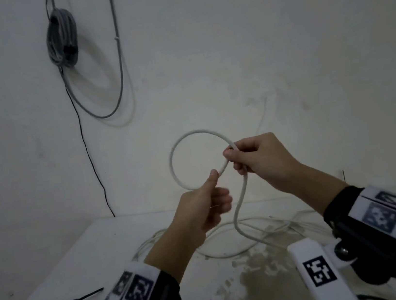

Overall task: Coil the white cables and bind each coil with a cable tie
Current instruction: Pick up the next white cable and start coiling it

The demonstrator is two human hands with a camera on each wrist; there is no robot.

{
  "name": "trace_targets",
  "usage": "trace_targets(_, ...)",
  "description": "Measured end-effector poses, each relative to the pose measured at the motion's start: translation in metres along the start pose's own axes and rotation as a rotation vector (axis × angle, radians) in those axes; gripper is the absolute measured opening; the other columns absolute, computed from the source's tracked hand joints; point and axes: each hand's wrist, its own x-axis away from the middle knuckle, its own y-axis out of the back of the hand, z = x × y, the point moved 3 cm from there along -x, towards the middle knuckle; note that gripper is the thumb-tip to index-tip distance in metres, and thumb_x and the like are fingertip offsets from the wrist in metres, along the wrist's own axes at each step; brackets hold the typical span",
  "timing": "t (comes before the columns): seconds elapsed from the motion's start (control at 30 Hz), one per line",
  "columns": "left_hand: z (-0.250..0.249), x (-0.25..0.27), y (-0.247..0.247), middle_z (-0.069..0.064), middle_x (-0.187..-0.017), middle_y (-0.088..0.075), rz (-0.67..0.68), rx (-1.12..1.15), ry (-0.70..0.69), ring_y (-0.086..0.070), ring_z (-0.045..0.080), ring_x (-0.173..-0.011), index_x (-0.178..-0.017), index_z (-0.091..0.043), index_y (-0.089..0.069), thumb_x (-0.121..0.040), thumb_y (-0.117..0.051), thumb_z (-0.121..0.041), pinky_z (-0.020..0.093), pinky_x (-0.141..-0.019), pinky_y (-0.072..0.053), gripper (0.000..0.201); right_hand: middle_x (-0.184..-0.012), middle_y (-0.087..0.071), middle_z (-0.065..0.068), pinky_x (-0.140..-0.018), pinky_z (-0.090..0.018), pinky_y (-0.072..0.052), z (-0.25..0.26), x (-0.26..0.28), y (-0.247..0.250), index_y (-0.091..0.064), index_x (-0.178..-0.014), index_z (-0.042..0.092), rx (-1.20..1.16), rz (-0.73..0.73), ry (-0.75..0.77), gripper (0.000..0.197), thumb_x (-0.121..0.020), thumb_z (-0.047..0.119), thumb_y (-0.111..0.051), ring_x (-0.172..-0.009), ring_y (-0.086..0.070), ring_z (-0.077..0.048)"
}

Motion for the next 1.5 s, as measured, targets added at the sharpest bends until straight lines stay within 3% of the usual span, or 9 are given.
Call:
trace_targets(0.13,-0.005,0.003,0.013,-0.003,-0.075,-0.067,-0.150,-0.253,-0.421,-0.061,0.011,-0.074,-0.084,-0.013,-0.068,-0.091,-0.054,-0.033,0.023,-0.069,-0.049,0.025,-0.065,-0.069,-0.008,-0.056,-0.018,-0.054,-0.001,0.008,0.000,-0.073,-0.083,0.006,0.147,-0.078,0.095,0.006,-0.083,0.007,-0.068,-0.052,-0.065,-0.009)
trace_targets(0.23,-0.003,0.000,0.007,-0.009,-0.112,-0.061,0.038,-0.462,-0.570,-0.055,0.002,-0.104,-0.104,-0.030,-0.063,-0.096,-0.041,-0.040,0.021,-0.091,-0.041,0.026,-0.070,-0.069,-0.012,-0.058,-0.023,-0.058,0.001,0.024,-0.014,-0.074,-0.079,0.005,0.214,-0.107,0.276,0.007,-0.081,0.003,-0.068,-0.054,-0.067,-0.014)
trace_targets(0.33,-0.002,0.002,0.001,-0.013,-0.100,-0.062,0.250,-0.484,-0.623,-0.055,-0.002,-0.094,-0.102,-0.028,-0.060,-0.094,-0.024,-0.053,0.016,-0.089,-0.040,0.045,-0.071,-0.069,-0.009,-0.056,-0.021,-0.056,0.000,0.035,-0.027,-0.075,-0.080,0.006,0.268,-0.091,0.407,0.011,-0.082,0.001,-0.066,-0.054,-0.066,-0.013)
trace_targets(0.57,-0.003,-0.009,-0.002,0.014,-0.085,-0.053,0.326,-0.015,-0.405,-0.049,0.025,-0.089,-0.089,0.005,-0.059,-0.084,-0.033,-0.068,0.046,-0.090,-0.038,0.077,-0.094,-0.058,-0.005,-0.068,-0.025,-0.057,-0.012,0.046,-0.046,-0.067,-0.115,0.011,0.171,0.028,0.358,0.025,-0.093,0.011,-0.055,-0.075,-0.064,-0.010)
trace_targets(0.83,-0.012,-0.020,0.004,-0.004,-0.057,-0.038,0.157,0.432,-0.170,-0.040,0.012,-0.057,-0.065,-0.017,-0.042,-0.099,-0.032,-0.040,0.028,-0.060,-0.030,0.042,-0.083,-0.070,-0.005,-0.064,-0.023,-0.058,-0.018,0.059,-0.049,-0.072,-0.087,0.008,-0.020,-0.167,0.406,0.013,-0.078,-0.001,-0.071,-0.073,-0.069,-0.012)
trace_targets(0.97,-0.024,-0.011,0.015,-0.001,-0.054,-0.037,0.503,0.677,-0.155,-0.041,0.012,-0.053,-0.061,-0.016,-0.041,-0.098,-0.033,-0.030,0.025,-0.068,-0.041,0.041,-0.087,-0.065,0.002,-0.072,-0.031,-0.054,-0.028,0.049,-0.028,-0.064,-0.088,0.016,-0.100,-0.279,0.170,0.005,-0.086,0.013,-0.061,-0.083,-0.062,-0.014)
trace_targets(1.1,-0.023,0.008,0.019,0.001,-0.058,-0.032,0.782,0.640,-0.089,-0.029,0.013,-0.049,-0.065,-0.017,-0.032,-0.098,-0.030,-0.026,0.026,-0.059,-0.029,0.034,-0.115,-0.061,0.004,-0.091,-0.033,-0.048,-0.034,0.041,-0.030,-0.052,-0.119,0.018,-0.040,0.047,-0.191,0.034,-0.096,0.040,-0.042,-0.101,-0.060,-0.012)
trace_targets(1.23,-0.015,0.002,0.026,0.001,-0.060,-0.033,0.818,0.563,0.009,-0.027,0.010,-0.043,-0.067,-0.015,-0.036,-0.098,-0.033,-0.027,0.026,-0.052,-0.024,0.033,-0.053,-0.051,-0.004,-0.063,-0.040,-0.057,-0.023,0.046,-0.037,-0.059,-0.093,0.004,-0.443,0.157,-0.222,0.033,-0.101,0.026,-0.036,-0.050,-0.055,-0.020)
trace_targets(1.5,-0.016,-0.015,0.029,-0.007,-0.052,-0.024,0.809,0.500,0.033,-0.023,0.006,-0.037,-0.060,-0.015,-0.050,-0.083,-0.062,-0.027,0.020,-0.044,-0.027,0.029,-0.045,-0.030,0.003,-0.041,-0.023,-0.041,-0.007,0.039,-0.035,-0.050,-0.073,0.012,-0.593,0.113,-0.298,0.036,-0.096,0.039,-0.045,-0.034,-0.027,-0.011)
